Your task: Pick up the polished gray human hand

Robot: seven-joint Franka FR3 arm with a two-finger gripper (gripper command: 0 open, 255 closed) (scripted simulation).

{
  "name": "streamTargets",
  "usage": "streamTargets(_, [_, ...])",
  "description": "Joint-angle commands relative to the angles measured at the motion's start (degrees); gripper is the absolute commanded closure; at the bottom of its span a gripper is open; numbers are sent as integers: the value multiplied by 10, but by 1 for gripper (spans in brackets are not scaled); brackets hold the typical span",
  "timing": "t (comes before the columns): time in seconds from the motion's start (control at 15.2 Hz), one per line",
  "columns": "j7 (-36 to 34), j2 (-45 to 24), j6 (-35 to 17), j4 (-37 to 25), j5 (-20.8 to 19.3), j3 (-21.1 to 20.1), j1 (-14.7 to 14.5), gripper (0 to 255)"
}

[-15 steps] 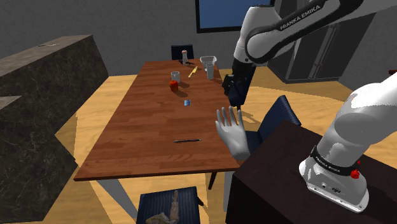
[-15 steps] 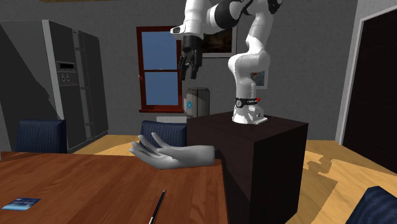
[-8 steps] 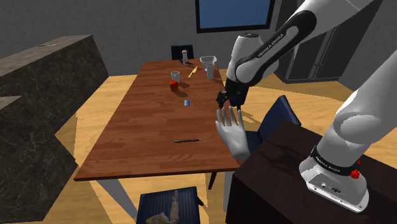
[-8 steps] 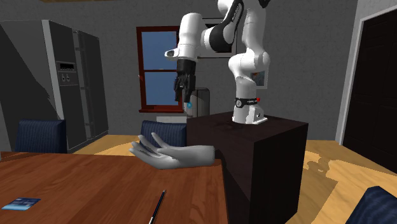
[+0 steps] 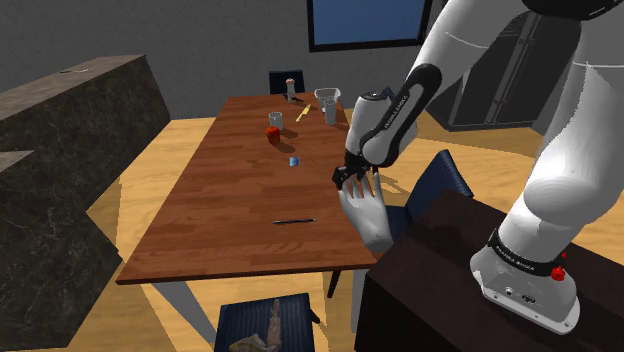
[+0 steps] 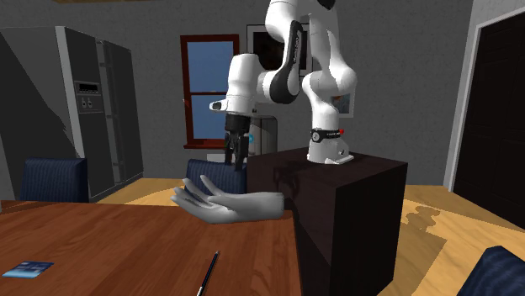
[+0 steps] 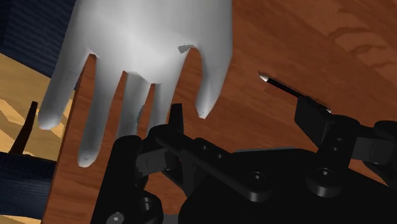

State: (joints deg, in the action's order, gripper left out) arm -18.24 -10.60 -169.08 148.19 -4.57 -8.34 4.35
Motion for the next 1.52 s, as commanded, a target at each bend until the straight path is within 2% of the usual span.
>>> streamTargets(0.0, [-24, -49, -30, -18, -27, 21, -13, 0])
streamTargets(0.26, [-50, -144, -76, -64, -47, 60, -46, 0])
streamTargets(0.86, [-56, -214, -123, -88, -50, 80, -65, 0])
streamTargets(0.92, [-55, -214, -123, -88, -50, 80, -64, 255])
streamTargets(1.45, [-56, -213, -124, -87, -50, 80, -65, 255])
